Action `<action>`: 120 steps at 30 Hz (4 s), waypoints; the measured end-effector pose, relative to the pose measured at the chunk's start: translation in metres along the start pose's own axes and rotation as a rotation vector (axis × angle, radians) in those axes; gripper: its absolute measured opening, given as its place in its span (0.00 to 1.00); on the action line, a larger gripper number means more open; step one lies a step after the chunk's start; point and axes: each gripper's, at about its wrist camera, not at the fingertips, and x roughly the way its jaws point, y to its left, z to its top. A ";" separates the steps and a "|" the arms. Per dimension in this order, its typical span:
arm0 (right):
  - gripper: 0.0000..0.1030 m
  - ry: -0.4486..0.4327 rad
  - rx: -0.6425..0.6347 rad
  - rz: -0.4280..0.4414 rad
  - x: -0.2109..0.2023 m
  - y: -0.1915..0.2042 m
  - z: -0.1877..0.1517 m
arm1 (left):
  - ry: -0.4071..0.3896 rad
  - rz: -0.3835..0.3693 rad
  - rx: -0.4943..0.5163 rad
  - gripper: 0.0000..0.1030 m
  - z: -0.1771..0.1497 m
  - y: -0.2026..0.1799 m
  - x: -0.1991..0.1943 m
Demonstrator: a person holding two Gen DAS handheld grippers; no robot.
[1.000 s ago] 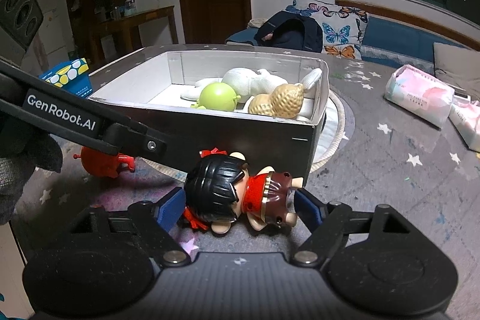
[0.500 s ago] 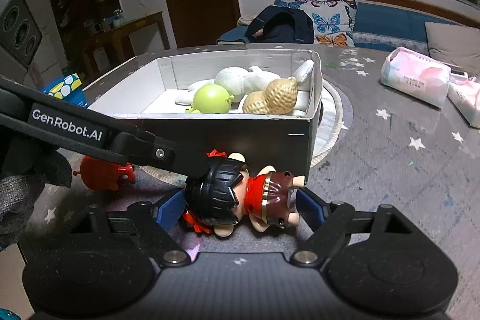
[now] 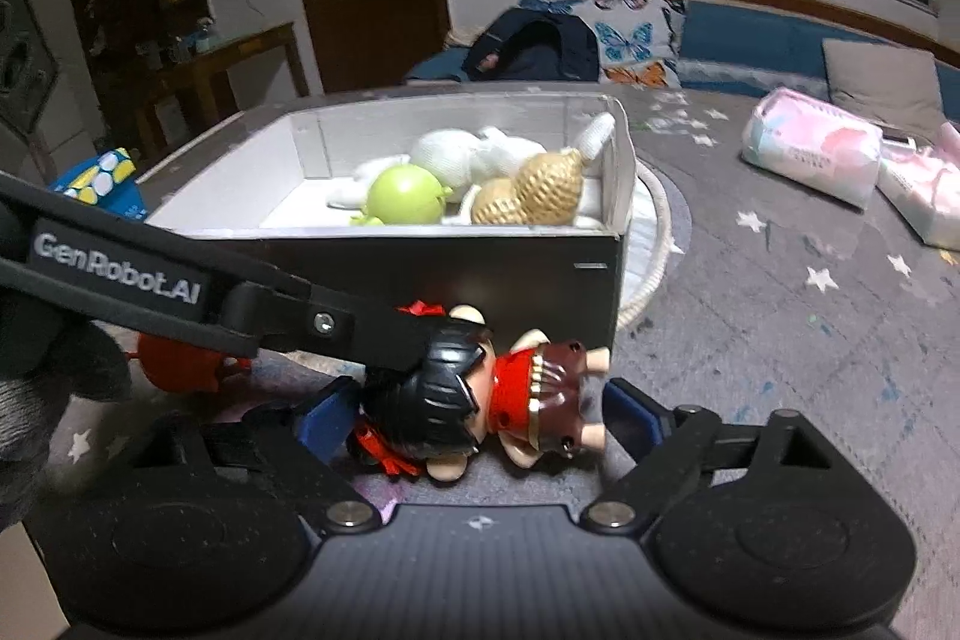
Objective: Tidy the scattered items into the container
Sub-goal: 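Close the left and right grippers on the doll's body, then lift the doll over the box wall and lower it inside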
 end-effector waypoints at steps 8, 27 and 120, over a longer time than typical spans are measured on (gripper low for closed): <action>0.88 0.009 0.009 -0.010 0.002 0.001 -0.001 | -0.003 0.005 0.007 0.39 -0.001 -0.001 0.001; 0.88 -0.016 -0.012 0.008 0.001 -0.002 -0.004 | -0.002 0.043 0.055 0.40 -0.004 -0.013 0.002; 0.88 0.171 -0.513 0.256 0.149 0.085 0.158 | -0.175 0.195 -0.292 0.37 0.080 0.129 -0.016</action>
